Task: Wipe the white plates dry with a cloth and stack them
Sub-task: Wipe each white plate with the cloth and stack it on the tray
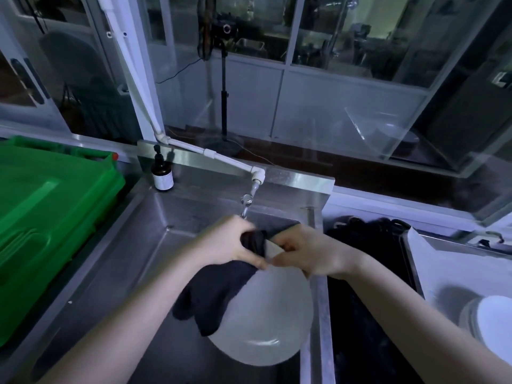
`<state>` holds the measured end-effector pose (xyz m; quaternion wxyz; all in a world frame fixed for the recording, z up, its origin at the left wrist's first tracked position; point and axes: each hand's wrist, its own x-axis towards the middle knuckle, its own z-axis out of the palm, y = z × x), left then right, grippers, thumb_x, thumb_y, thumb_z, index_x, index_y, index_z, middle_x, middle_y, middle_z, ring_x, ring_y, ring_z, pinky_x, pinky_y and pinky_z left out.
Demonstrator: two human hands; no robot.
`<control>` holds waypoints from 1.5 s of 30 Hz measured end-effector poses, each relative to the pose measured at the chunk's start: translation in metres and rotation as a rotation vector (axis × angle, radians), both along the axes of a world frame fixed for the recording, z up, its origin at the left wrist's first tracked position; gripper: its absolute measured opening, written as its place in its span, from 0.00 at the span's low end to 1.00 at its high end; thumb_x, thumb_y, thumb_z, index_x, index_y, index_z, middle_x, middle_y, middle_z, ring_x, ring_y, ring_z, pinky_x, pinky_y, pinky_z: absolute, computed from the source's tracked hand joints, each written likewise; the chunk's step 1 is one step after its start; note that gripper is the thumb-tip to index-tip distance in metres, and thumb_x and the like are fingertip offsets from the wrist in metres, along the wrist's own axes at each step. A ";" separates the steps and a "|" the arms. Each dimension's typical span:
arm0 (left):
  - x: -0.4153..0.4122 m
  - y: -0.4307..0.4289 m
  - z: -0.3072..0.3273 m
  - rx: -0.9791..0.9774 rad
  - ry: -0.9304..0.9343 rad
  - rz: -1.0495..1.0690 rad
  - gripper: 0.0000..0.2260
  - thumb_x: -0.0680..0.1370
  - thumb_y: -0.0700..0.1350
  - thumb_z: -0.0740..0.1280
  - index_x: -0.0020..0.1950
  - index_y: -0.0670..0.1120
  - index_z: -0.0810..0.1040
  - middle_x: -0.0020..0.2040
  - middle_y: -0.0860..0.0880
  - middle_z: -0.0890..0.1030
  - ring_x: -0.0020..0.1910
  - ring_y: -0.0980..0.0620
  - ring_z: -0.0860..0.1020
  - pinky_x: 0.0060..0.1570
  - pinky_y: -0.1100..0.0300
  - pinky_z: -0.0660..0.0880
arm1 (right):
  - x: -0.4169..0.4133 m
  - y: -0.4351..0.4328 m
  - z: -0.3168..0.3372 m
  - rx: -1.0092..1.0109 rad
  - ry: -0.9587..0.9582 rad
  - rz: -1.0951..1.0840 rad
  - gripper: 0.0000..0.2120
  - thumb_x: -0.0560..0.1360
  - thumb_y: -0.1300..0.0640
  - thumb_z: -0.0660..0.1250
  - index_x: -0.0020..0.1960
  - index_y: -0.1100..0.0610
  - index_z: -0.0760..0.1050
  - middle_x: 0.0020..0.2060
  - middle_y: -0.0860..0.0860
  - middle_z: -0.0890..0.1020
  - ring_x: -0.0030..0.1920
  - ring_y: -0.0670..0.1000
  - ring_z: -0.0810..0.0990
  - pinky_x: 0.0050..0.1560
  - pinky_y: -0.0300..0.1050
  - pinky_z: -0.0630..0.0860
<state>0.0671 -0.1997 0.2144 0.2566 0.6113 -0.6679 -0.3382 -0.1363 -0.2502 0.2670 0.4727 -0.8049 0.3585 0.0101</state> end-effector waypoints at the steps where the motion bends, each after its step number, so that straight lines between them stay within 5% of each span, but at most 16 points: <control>1: 0.000 -0.001 -0.001 0.011 -0.017 -0.012 0.18 0.59 0.58 0.81 0.36 0.49 0.80 0.35 0.48 0.82 0.33 0.57 0.73 0.34 0.55 0.69 | 0.005 0.000 -0.002 0.000 0.018 0.016 0.07 0.75 0.62 0.69 0.43 0.66 0.79 0.32 0.54 0.77 0.31 0.49 0.77 0.30 0.43 0.73; 3: 0.010 0.001 -0.010 -0.015 0.071 0.122 0.16 0.62 0.53 0.82 0.36 0.46 0.80 0.32 0.48 0.80 0.31 0.57 0.71 0.34 0.56 0.67 | 0.003 -0.006 -0.003 0.035 -0.002 -0.019 0.05 0.76 0.64 0.67 0.45 0.65 0.81 0.33 0.54 0.78 0.30 0.48 0.78 0.29 0.42 0.74; 6: 0.022 0.014 -0.035 -0.031 0.393 0.601 0.11 0.71 0.46 0.78 0.38 0.41 0.79 0.31 0.51 0.78 0.32 0.57 0.74 0.36 0.61 0.69 | -0.010 -0.020 -0.006 0.184 -0.158 -0.245 0.07 0.77 0.66 0.67 0.49 0.60 0.83 0.36 0.54 0.84 0.34 0.51 0.83 0.30 0.42 0.77; 9: 0.008 0.023 -0.058 0.040 0.645 1.012 0.10 0.73 0.52 0.75 0.41 0.46 0.81 0.32 0.55 0.83 0.37 0.54 0.82 0.34 0.66 0.75 | -0.010 -0.019 -0.024 0.232 -0.308 -0.493 0.09 0.78 0.66 0.67 0.51 0.57 0.84 0.40 0.56 0.87 0.37 0.54 0.85 0.33 0.47 0.80; 12: -0.002 0.023 -0.068 0.145 0.839 1.200 0.13 0.71 0.56 0.76 0.43 0.46 0.82 0.37 0.51 0.84 0.38 0.53 0.82 0.36 0.62 0.77 | -0.004 0.001 -0.053 0.318 -0.420 -0.728 0.09 0.78 0.67 0.66 0.52 0.57 0.83 0.37 0.52 0.86 0.34 0.51 0.84 0.36 0.51 0.81; 16: 0.002 0.024 -0.063 0.071 0.889 1.158 0.09 0.72 0.49 0.76 0.41 0.44 0.82 0.37 0.49 0.85 0.40 0.49 0.82 0.41 0.58 0.78 | -0.011 0.010 -0.070 0.402 -0.433 -0.691 0.08 0.78 0.61 0.68 0.56 0.55 0.81 0.44 0.52 0.86 0.41 0.53 0.85 0.43 0.56 0.81; 19: 0.004 0.024 -0.049 -0.060 0.685 0.987 0.08 0.72 0.46 0.76 0.37 0.45 0.80 0.32 0.56 0.82 0.38 0.55 0.80 0.41 0.58 0.76 | -0.016 -0.010 -0.049 0.288 -0.406 -0.498 0.16 0.73 0.45 0.72 0.57 0.50 0.79 0.49 0.51 0.85 0.48 0.50 0.85 0.47 0.51 0.81; 23: -0.001 0.015 -0.022 -0.150 0.318 0.603 0.16 0.68 0.48 0.79 0.31 0.45 0.74 0.26 0.58 0.73 0.27 0.62 0.69 0.29 0.69 0.65 | -0.001 -0.021 -0.029 -0.216 -0.298 -0.226 0.13 0.79 0.46 0.67 0.48 0.56 0.80 0.37 0.50 0.80 0.38 0.47 0.77 0.42 0.45 0.73; 25: 0.001 0.009 -0.014 -0.145 0.226 0.556 0.19 0.65 0.54 0.80 0.34 0.41 0.76 0.30 0.57 0.73 0.28 0.61 0.67 0.29 0.67 0.63 | 0.002 -0.018 -0.031 -0.307 -0.302 -0.216 0.16 0.80 0.47 0.65 0.41 0.58 0.77 0.29 0.45 0.71 0.31 0.44 0.68 0.35 0.42 0.67; 29: 0.001 0.012 -0.013 -0.194 0.407 0.644 0.21 0.70 0.51 0.77 0.39 0.35 0.75 0.33 0.49 0.73 0.35 0.55 0.70 0.38 0.59 0.67 | -0.008 -0.019 -0.034 -0.214 -0.495 -0.455 0.14 0.79 0.47 0.67 0.37 0.52 0.79 0.28 0.42 0.73 0.30 0.41 0.69 0.32 0.36 0.66; 33: -0.010 0.019 -0.020 -0.134 0.636 0.948 0.14 0.69 0.55 0.75 0.31 0.48 0.75 0.28 0.55 0.74 0.31 0.55 0.72 0.37 0.57 0.70 | -0.006 -0.005 -0.050 -0.014 -0.621 -0.849 0.19 0.79 0.46 0.67 0.35 0.56 0.74 0.29 0.46 0.72 0.31 0.46 0.69 0.34 0.42 0.66; 36: -0.003 0.021 -0.010 -0.101 0.520 0.786 0.06 0.70 0.51 0.76 0.36 0.52 0.82 0.32 0.55 0.82 0.35 0.59 0.78 0.40 0.57 0.74 | -0.011 0.000 -0.051 -0.108 -0.548 -0.725 0.20 0.79 0.45 0.66 0.33 0.56 0.72 0.28 0.44 0.70 0.29 0.44 0.67 0.31 0.38 0.64; 39: 0.000 0.016 0.005 -0.038 0.257 0.473 0.21 0.60 0.60 0.78 0.40 0.44 0.83 0.39 0.45 0.85 0.39 0.53 0.80 0.44 0.52 0.75 | -0.009 -0.002 -0.037 -0.289 -0.391 -0.408 0.21 0.80 0.49 0.67 0.32 0.57 0.70 0.24 0.42 0.66 0.26 0.41 0.62 0.28 0.34 0.59; 41: -0.005 0.011 0.010 0.010 0.122 0.279 0.19 0.59 0.61 0.79 0.37 0.49 0.82 0.36 0.49 0.83 0.35 0.56 0.77 0.39 0.57 0.70 | -0.001 -0.001 -0.030 -0.357 -0.312 -0.220 0.22 0.79 0.49 0.68 0.31 0.57 0.66 0.25 0.43 0.63 0.28 0.42 0.60 0.28 0.37 0.57; 43: -0.006 0.011 0.009 -0.004 0.153 0.287 0.14 0.65 0.54 0.80 0.37 0.46 0.82 0.34 0.50 0.79 0.34 0.56 0.73 0.38 0.58 0.66 | -0.002 -0.005 -0.022 -0.397 -0.313 -0.195 0.22 0.78 0.49 0.69 0.31 0.58 0.66 0.27 0.44 0.64 0.29 0.43 0.61 0.30 0.39 0.58; 45: -0.006 0.015 -0.001 -0.066 0.342 0.525 0.15 0.70 0.50 0.78 0.42 0.39 0.80 0.35 0.48 0.78 0.36 0.53 0.74 0.40 0.58 0.68 | -0.008 -0.010 -0.017 -0.318 -0.409 -0.407 0.20 0.78 0.48 0.69 0.32 0.58 0.71 0.26 0.44 0.66 0.29 0.44 0.63 0.30 0.39 0.60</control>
